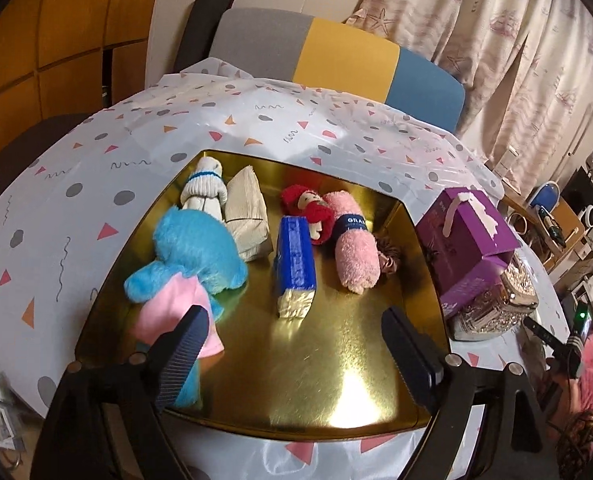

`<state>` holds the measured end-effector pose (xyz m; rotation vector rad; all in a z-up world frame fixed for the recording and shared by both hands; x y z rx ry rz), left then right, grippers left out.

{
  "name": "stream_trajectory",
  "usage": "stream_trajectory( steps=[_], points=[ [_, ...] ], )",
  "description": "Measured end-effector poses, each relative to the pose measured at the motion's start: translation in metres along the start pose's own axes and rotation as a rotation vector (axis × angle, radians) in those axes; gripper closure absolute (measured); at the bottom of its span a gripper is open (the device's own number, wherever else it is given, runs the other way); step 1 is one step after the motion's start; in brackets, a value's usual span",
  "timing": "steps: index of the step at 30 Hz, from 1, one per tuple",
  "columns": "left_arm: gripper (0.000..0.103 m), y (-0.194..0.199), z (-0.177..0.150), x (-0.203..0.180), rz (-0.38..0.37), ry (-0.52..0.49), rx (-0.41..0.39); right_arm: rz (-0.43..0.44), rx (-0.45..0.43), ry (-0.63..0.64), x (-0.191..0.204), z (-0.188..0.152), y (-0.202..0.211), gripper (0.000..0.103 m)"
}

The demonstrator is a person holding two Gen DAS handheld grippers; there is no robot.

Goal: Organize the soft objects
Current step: 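Carry the blue tissue pack into the gold tray and open the left tool, then carry the white printed packet into the tray onto the doll and release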

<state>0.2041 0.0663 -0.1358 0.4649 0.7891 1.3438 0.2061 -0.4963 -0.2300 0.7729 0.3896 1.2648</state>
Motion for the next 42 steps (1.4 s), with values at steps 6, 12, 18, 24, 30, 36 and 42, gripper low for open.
stream_trajectory(
  steps=[6, 12, 18, 24, 30, 36, 42],
  points=[
    [0.014, 0.006, -0.006, 0.001, 0.021, -0.026, -0.013, -0.048, -0.036, -0.072, -0.015, 0.003, 0.014, 0.042],
    [0.012, 0.012, -0.009, -0.002, -0.008, -0.014, -0.016, -0.048, -0.078, -0.201, -0.035, -0.004, 0.04, 0.042],
    [0.011, 0.022, -0.01, 0.004, -0.013, 0.013, -0.038, 0.007, -0.119, -0.202, -0.018, -0.002, 0.083, 0.042],
    [0.009, 0.036, -0.009, 0.019, 0.009, 0.041, -0.078, 0.134, -0.2, -0.119, 0.046, 0.011, 0.144, 0.042],
    [0.009, 0.045, -0.013, 0.031, 0.037, 0.031, -0.102, 0.287, -0.252, 0.017, 0.137, 0.019, 0.194, 0.042],
    [0.009, 0.046, -0.018, 0.041, 0.046, 0.045, -0.103, 0.434, -0.253, 0.156, 0.235, 0.02, 0.222, 0.042],
    [0.009, 0.049, -0.022, 0.053, 0.061, 0.055, -0.103, 0.525, -0.177, 0.277, 0.33, 0.002, 0.22, 0.042]
  ],
)
Point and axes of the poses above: each gripper's, at about its wrist camera, not at the fingertips, and y roughly against the way its jaws point, x to its left, z to its top, the point moved 9 cm from there along -y, roughly the way its jaws point, and after that the axes turned 2 degrees about z, right-handed, at the moved point
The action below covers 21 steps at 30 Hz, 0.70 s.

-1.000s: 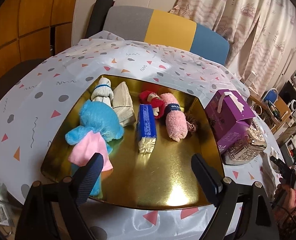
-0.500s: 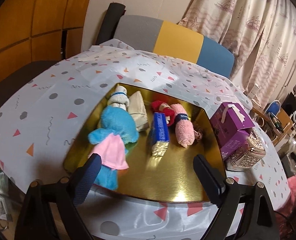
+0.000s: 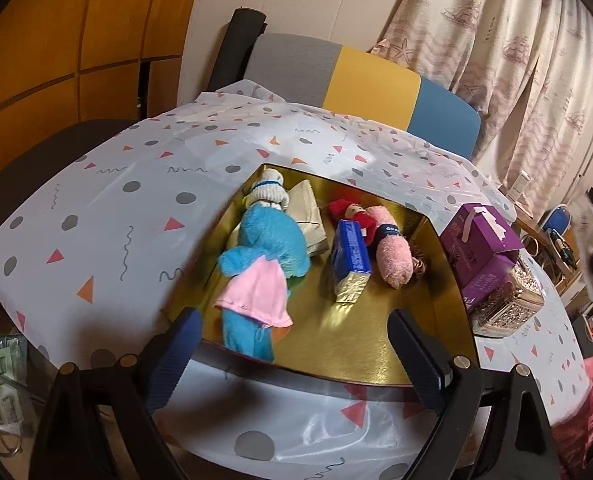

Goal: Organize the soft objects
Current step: 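Carry the white printed packet into the tray onto the doll and release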

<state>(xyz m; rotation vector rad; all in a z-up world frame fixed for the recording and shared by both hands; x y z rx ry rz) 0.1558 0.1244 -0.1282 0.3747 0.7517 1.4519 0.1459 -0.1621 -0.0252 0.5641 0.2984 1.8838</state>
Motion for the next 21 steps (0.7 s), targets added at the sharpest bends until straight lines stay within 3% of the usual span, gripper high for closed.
stream_trajectory(
  steps=[10, 15, 21],
  points=[
    [0.009, 0.006, -0.007, 0.028, 0.03, 0.045, -0.001, 0.135, 0.281, 0.156, 0.093, -0.055, -0.109, 0.042],
    [0.009, 0.006, -0.01, 0.043, 0.043, 0.079, 0.01, 0.169, 0.395, 0.224, 0.095, -0.075, -0.148, 0.042],
    [0.009, 0.004, -0.014, 0.052, 0.044, 0.108, 0.026, 0.236, 0.513, 0.215, 0.1, -0.095, -0.17, 0.041]
  ],
)
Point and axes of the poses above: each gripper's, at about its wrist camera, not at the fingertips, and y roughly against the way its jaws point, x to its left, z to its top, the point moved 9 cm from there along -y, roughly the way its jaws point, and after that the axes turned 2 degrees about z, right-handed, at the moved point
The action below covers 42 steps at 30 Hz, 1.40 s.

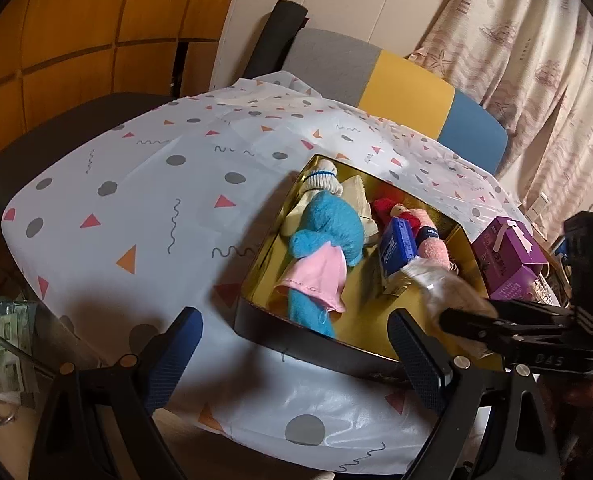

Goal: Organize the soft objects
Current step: 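Carry the white printed packet into the tray onto the doll and release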

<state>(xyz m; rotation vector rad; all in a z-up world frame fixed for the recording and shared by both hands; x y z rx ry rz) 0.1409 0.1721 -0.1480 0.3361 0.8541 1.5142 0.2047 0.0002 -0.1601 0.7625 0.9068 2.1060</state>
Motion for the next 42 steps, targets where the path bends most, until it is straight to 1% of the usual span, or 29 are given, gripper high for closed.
stream_trajectory(
  steps=[2, 5, 7, 9, 10, 12, 15, 19, 20, 22, 26, 28, 30, 31, 33, 37, 40, 42],
  points=[
    [0.009, 0.0, -0.001, 0.001, 0.001, 0.002, 0.001, 0.022, 0.034, 0.003, 0.003, -0.002, -0.009, 0.041],
    [0.009, -0.001, -0.003, 0.001, 0.007, -0.001, 0.006, 0.025, 0.06, 0.027, 0.007, 0.0, -0.019, 0.041],
    [0.009, -0.002, -0.004, 0.0, 0.005, 0.002, 0.01, 0.03, 0.096, 0.02, 0.007, 0.001, -0.03, 0.042],
    [0.009, -0.002, -0.005, 0.0, 0.005, 0.001, 0.012, 0.029, 0.104, 0.008, 0.006, 0.002, -0.036, 0.042],
    [0.009, -0.001, -0.005, -0.001, 0.006, -0.001, 0.01, 0.035, 0.109, 0.004, 0.006, 0.002, -0.039, 0.042],
    [0.009, -0.001, -0.005, -0.002, 0.008, -0.006, 0.01, 0.055, 0.146, -0.005, 0.008, -0.001, -0.046, 0.042],
    [0.009, 0.0, -0.004, -0.003, 0.008, -0.003, 0.008, 0.049, 0.144, 0.017, 0.012, -0.002, -0.048, 0.042],
    [0.009, 0.0, -0.004, -0.005, 0.005, -0.001, 0.005, 0.073, 0.169, 0.019, 0.015, -0.005, -0.047, 0.041],
    [0.009, 0.001, -0.004, -0.005, 0.005, -0.003, 0.004, 0.077, 0.167, 0.02, 0.016, -0.005, -0.046, 0.041],
    [0.009, 0.0, -0.005, -0.006, 0.007, -0.006, 0.011, 0.112, 0.154, 0.004, 0.02, -0.002, -0.043, 0.04],
    [0.009, -0.001, -0.009, -0.006, 0.008, 0.002, 0.024, 0.223, 0.079, -0.115, 0.024, 0.01, -0.032, 0.041],
    [0.009, 0.0, -0.01, -0.006, 0.006, 0.004, 0.025, 0.297, 0.05, -0.18, 0.027, 0.015, -0.027, 0.041],
    [0.009, 0.0, -0.01, -0.007, 0.009, -0.003, 0.026, 0.313, 0.026, -0.212, 0.026, 0.018, -0.022, 0.041],
    [0.009, 0.0, -0.011, -0.008, 0.007, -0.006, 0.028, 0.297, 0.012, -0.218, 0.024, 0.018, -0.019, 0.041],
    [0.009, -0.001, -0.012, -0.01, 0.004, -0.008, 0.033, 0.221, -0.023, -0.205, 0.019, 0.018, -0.01, 0.04],
    [0.009, -0.003, -0.015, -0.016, -0.005, -0.012, 0.04, 0.084, -0.103, -0.097, 0.022, 0.016, 0.015, 0.04],
    [0.009, -0.003, -0.016, -0.023, -0.014, -0.023, 0.041, -0.025, -0.143, -0.04, 0.021, 0.012, 0.035, 0.04],
    [0.009, -0.002, -0.017, -0.027, -0.019, -0.032, 0.043, -0.065, -0.162, -0.019, 0.018, 0.01, 0.046, 0.04]
  ],
)
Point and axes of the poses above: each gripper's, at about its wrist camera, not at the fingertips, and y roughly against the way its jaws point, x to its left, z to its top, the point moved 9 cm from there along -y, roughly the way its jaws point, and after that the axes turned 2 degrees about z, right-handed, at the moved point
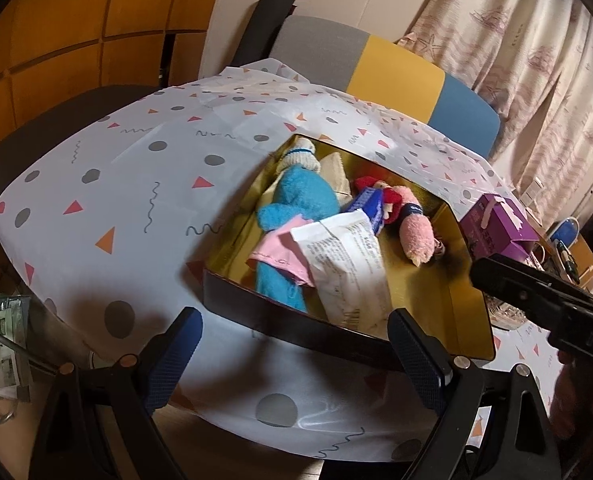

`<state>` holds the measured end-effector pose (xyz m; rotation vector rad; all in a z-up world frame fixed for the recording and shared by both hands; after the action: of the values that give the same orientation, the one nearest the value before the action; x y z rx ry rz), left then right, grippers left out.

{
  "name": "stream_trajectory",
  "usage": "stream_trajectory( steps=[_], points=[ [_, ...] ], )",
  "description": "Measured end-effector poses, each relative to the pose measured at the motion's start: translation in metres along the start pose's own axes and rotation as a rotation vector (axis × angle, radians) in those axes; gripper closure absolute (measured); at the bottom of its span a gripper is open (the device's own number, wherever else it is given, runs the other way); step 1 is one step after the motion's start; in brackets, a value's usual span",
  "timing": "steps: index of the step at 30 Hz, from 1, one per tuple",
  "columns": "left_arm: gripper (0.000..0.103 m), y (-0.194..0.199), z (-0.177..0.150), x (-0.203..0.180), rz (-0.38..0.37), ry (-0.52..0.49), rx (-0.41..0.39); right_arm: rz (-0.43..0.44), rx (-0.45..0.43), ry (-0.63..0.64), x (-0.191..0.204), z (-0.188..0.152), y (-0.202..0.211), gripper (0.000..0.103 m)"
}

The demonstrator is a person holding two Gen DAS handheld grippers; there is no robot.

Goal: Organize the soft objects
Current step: 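Carry the white printed packet into the tray onto the doll and release, then grasp the white waffle towel with the right tool and lift it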

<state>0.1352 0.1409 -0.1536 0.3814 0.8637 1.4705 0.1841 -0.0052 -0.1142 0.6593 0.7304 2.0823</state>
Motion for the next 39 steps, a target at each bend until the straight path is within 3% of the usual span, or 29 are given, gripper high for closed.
stream_trajectory(
  steps=[8, 22, 32, 39],
  points=[
    [0.008, 0.0, -0.008, -0.026, -0.051, -0.055, 0.024, -0.032, -0.069, -0.103, -0.027, -0.02, 0.043, 0.04],
    [0.005, 0.005, -0.03, -0.109, -0.196, -0.191, 0.061, -0.219, -0.175, -0.375, -0.149, -0.093, 0.14, 0.04],
    [0.005, 0.01, -0.041, -0.156, -0.245, -0.291, 0.088, -0.372, -0.158, -0.552, -0.237, -0.144, 0.159, 0.04],
    [0.004, 0.008, -0.043, -0.179, -0.26, -0.331, 0.101, -0.316, -0.142, -0.639, -0.29, -0.146, 0.15, 0.04]
  ],
)
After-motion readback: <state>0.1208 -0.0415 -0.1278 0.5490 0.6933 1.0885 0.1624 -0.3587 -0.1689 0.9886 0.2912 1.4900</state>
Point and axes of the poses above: each gripper's, at about its wrist camera, not at the fingertips, and y roughly against the way its jaws point, x to its left, z to its top, the point moved 9 cm from there along -y, roughly the way its jaws point, and after that the axes turned 2 degrees about z, right-handed, at the moved point
